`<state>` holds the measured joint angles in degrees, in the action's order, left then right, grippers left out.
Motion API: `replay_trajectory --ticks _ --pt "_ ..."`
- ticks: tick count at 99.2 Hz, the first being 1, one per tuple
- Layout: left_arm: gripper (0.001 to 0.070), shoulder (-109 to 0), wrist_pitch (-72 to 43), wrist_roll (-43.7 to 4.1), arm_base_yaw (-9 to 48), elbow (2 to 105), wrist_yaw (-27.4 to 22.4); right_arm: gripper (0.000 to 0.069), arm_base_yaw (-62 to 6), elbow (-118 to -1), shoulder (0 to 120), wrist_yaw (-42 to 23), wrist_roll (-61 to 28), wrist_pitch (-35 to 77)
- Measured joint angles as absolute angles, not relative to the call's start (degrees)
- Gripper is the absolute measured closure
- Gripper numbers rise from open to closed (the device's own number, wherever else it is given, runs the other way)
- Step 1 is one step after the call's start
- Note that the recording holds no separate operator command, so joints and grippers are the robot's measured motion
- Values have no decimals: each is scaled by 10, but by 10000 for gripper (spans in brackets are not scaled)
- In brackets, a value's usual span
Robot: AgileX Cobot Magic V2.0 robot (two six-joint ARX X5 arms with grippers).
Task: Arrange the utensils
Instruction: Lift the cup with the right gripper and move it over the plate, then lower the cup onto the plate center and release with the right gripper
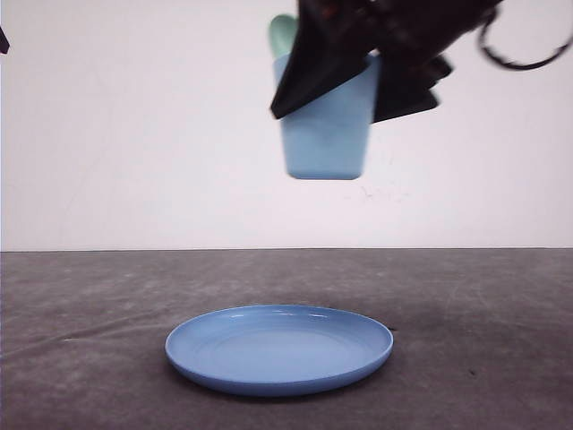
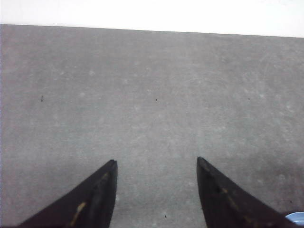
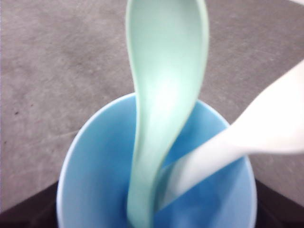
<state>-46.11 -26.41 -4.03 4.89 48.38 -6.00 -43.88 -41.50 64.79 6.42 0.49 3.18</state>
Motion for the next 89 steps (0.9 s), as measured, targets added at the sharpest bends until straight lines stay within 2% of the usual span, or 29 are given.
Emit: replay_trajectory --ticks 21,40,62,89 --pt "392 -461 -264 -40 49 484 -60 232 -482 -341 566 43 18 35" --pt "392 -461 -265 -40 49 484 -60 232 -502 -321 565 32 18 36" --pt "392 -461 -265 -40 49 484 -60 232 -503 -317 620 31 11 -4" --pt "392 -461 -265 -40 49 484 -60 232 -503 -317 716 48 2 -119"
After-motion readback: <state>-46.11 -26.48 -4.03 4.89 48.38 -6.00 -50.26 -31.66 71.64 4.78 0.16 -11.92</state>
